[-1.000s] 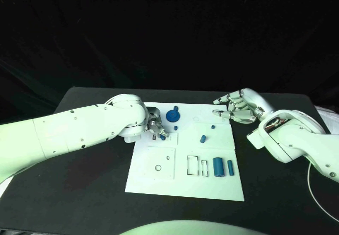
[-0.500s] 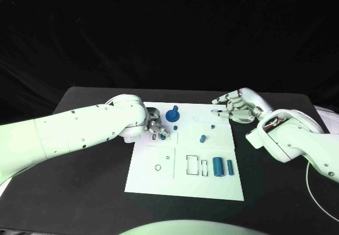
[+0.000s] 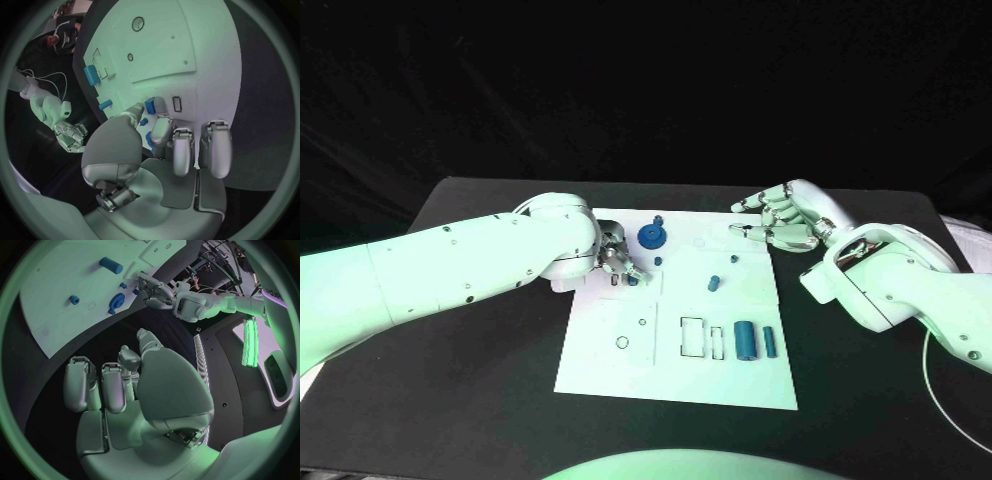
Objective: Assemble the parts on the task board
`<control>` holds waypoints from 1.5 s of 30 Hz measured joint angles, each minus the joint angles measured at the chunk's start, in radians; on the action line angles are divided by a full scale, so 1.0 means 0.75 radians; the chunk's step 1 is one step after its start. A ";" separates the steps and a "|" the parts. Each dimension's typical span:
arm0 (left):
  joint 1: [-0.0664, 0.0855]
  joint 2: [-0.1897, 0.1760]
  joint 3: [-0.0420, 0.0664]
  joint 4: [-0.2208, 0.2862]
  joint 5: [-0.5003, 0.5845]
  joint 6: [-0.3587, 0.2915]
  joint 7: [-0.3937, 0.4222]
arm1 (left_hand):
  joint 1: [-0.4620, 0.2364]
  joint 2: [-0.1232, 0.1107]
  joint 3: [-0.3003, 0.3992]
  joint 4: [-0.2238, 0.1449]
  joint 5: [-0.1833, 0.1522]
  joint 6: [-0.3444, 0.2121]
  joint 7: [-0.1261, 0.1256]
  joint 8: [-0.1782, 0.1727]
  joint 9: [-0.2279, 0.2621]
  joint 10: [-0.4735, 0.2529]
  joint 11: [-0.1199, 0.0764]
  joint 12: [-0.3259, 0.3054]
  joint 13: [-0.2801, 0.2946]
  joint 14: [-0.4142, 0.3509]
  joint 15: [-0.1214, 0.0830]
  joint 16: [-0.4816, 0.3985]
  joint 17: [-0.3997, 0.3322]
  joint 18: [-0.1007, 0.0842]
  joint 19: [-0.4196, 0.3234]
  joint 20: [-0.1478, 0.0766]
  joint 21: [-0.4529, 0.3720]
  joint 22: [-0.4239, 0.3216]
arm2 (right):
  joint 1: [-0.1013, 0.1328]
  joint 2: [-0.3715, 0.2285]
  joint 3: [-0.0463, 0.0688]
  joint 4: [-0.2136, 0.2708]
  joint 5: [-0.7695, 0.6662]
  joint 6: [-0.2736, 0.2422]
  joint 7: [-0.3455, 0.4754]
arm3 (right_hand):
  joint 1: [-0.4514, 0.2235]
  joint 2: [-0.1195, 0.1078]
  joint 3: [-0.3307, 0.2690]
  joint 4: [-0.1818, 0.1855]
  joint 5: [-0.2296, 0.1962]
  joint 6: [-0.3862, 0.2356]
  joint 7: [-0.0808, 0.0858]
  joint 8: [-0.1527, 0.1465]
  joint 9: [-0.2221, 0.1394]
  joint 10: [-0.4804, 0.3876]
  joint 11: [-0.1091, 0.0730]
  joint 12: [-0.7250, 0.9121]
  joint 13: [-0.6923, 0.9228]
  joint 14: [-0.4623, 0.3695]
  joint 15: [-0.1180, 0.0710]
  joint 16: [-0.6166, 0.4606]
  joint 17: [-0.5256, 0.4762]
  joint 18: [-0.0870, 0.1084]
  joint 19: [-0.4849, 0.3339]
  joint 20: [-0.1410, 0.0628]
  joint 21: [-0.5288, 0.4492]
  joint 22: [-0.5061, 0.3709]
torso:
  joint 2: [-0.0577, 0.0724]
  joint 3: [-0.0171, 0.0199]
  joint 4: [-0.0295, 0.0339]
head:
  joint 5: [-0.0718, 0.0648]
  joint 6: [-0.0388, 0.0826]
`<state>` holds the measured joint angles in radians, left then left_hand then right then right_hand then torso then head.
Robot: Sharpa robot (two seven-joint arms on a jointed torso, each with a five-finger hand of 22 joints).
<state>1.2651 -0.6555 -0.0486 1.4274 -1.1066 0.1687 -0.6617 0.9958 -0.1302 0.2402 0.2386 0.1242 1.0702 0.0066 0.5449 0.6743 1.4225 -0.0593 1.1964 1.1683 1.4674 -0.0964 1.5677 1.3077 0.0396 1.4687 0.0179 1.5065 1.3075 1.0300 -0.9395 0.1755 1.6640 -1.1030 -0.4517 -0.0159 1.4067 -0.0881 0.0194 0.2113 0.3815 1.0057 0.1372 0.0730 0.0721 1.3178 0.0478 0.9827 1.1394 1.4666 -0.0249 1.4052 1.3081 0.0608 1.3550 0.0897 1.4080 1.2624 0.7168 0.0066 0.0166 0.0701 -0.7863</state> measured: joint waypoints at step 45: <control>0.122 0.173 0.057 -0.497 0.003 0.188 0.000 | 0.221 0.112 -0.311 0.070 -0.003 -0.129 0.072 -0.123 -0.092 -0.174 0.073 -0.267 -0.287 -0.003 0.031 0.000 0.000 0.000 -0.010 0.029 -0.093 0.000 | -0.017 0.026 0.000 -0.034 0.009 -0.002 0.005 | -0.010 0.000 -0.002 0.009 0.008 0.000 0.000 0.000 0.000 0.000 0.000 0.000 -0.010 0.000 0.000 -0.007 -0.003 0.000 -0.009 0.000 -0.008 -0.013 | 0.004 -0.0015 -0.0026 | 0.004 0.028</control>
<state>1.3565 -0.5257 -0.0059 1.0548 -1.1040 0.3099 -0.6620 1.1619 -0.0461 0.0070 0.2907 0.1221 0.9731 0.0608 0.4523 0.6056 1.2919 -0.0042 0.9960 0.9531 1.4655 -0.0729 1.5677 1.3074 0.0396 1.4613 0.0396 1.4366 1.3073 1.0175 -0.9202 0.1754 1.6382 -1.0961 -0.4530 -0.0124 1.3989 -0.0884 0.0180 0.2180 0.3871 1.0057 0.1372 0.0730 0.0721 1.3179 0.0478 0.9827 1.1319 1.4666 -0.0248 1.4003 1.3056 0.0609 1.3480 0.0898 1.4021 1.2526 0.7200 0.0055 0.0147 0.0732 -0.7653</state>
